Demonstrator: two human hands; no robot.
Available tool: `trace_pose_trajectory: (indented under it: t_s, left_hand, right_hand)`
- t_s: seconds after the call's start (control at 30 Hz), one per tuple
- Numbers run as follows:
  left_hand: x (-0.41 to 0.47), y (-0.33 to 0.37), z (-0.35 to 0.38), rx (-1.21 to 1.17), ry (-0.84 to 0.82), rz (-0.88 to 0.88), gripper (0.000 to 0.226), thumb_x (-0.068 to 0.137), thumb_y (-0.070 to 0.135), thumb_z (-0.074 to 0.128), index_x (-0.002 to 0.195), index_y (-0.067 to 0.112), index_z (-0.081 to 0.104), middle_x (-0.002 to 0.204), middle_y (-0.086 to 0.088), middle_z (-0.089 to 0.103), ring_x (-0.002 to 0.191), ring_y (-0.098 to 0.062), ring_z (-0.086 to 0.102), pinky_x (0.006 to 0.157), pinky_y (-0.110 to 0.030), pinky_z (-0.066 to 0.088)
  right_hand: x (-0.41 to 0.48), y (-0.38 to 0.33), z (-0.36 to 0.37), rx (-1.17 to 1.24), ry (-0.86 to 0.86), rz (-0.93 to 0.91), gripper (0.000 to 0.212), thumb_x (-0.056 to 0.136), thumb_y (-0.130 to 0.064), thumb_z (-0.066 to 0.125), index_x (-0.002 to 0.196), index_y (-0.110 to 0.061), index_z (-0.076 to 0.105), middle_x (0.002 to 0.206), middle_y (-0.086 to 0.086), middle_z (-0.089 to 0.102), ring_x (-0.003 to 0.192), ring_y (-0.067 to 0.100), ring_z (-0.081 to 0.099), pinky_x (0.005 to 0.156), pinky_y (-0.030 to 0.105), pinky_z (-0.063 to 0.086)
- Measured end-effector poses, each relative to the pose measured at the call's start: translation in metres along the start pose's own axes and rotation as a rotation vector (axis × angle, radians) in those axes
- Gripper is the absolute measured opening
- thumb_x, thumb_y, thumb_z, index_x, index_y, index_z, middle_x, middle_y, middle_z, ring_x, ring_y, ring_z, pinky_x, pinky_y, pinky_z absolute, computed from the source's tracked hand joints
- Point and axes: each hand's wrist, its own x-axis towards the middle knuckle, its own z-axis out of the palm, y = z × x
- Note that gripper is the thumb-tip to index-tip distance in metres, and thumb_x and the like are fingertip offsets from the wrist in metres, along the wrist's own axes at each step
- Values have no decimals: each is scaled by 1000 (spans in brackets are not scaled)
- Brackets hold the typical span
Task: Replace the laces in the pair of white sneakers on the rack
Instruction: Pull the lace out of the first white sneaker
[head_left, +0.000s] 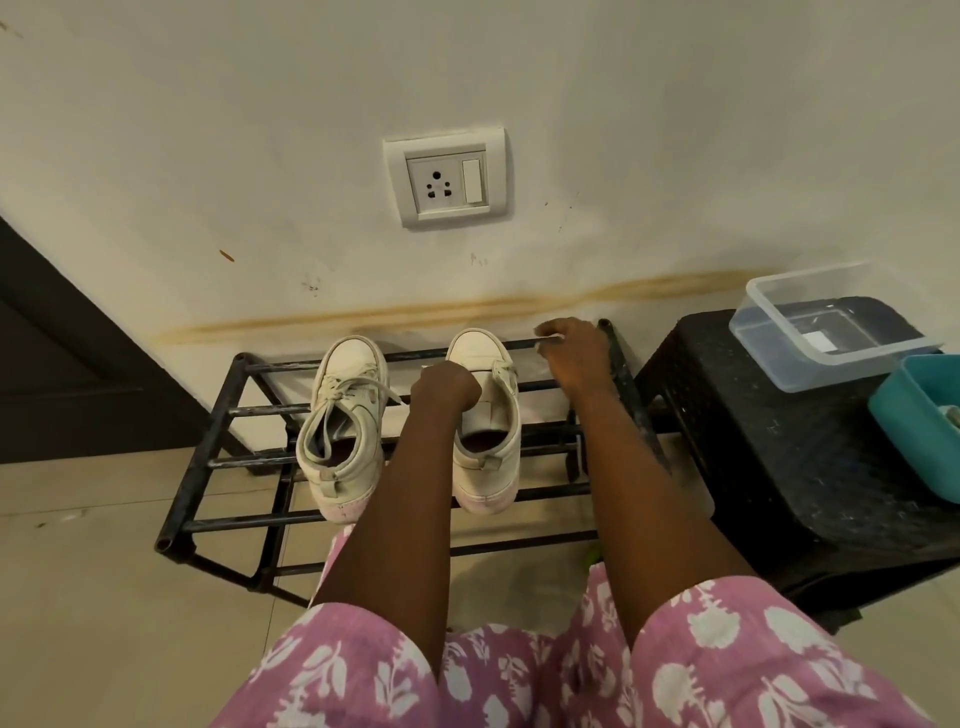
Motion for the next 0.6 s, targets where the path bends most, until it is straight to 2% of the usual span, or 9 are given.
trace_pose_trajectory:
  t_s: [0.13, 0.23, 0.3, 0.37, 0.4, 0.43, 0.5, 0.53, 0.6]
  left_hand:
    - [-1, 0, 0, -7, 8, 15, 34, 93, 9, 39, 122, -3, 52, 128, -19, 54, 118, -30, 53, 93, -34, 44]
    - [-1, 0, 0, -2, 10, 16, 35, 93, 10, 39, 123, -3, 51, 129, -19, 54, 118, -30, 52, 94, -34, 44]
    - [-1, 1, 1, -1, 6, 13, 35, 94, 11, 39, 125, -3, 50, 129, -19, 53, 118, -30, 52, 94, -35, 44]
    - [-1, 1, 1, 3, 8, 16, 35, 94, 11, 39, 124, -3, 50, 129, -19, 53, 118, -30, 52, 94, -34, 44]
    - [-1, 1, 1, 8, 12, 20, 35, 94, 10, 39, 124, -3, 51, 129, -19, 53, 118, -30, 52, 94, -34, 44]
    - [-1, 2, 2, 17, 15, 26, 35, 94, 10, 39, 123, -3, 51, 129, -19, 54, 118, -30, 52, 94, -34, 44]
    - [-2, 1, 2, 31, 22, 32, 35, 94, 10, 38, 123, -3, 51, 128, -19, 54, 118, -30, 52, 94, -34, 43]
    - [-1, 1, 2, 29, 19, 27, 34, 94, 11, 38, 123, -3, 51, 127, -19, 54, 117, -30, 53, 93, -34, 44]
    - [-1, 0, 1, 10, 11, 6, 33, 94, 12, 39, 121, -3, 52, 125, -19, 55, 114, -30, 54, 91, -34, 45]
  right_hand:
    - [-7, -6, 28, -174, -236, -90, 28, 91, -9, 56, 118, -8, 66, 123, 13, 63, 117, 26, 55, 99, 28, 38]
    - [-8, -8, 36, -195, -210, -39, 25, 91, -8, 54, 110, -6, 70, 112, 14, 68, 106, 28, 61, 89, 29, 46]
    - [-7, -9, 35, -217, -203, 1, 19, 90, -7, 53, 93, -1, 71, 95, 17, 69, 94, 29, 63, 78, 31, 47]
    - [-6, -8, 35, -245, -198, 34, 28, 90, -8, 51, 62, -6, 54, 70, 13, 57, 79, 27, 55, 68, 30, 38]
    - [-7, -8, 34, -258, -194, 39, 34, 90, -8, 50, 57, -10, 44, 62, 8, 48, 76, 25, 50, 66, 29, 35]
    - [-7, -7, 33, -252, -188, 46, 33, 89, -8, 50, 57, -10, 43, 60, 7, 45, 75, 26, 49, 65, 29, 34]
    - [-6, -5, 26, -224, -148, 65, 20, 90, -10, 51, 75, 0, 58, 76, 16, 60, 84, 32, 57, 68, 34, 40]
    - [-5, -4, 21, -221, -113, 70, 19, 91, -13, 52, 87, 4, 62, 88, 20, 64, 89, 32, 59, 71, 36, 44]
    - [0, 1, 7, -223, -26, 91, 24, 91, -16, 54, 95, 6, 63, 94, 21, 66, 87, 30, 61, 71, 35, 45]
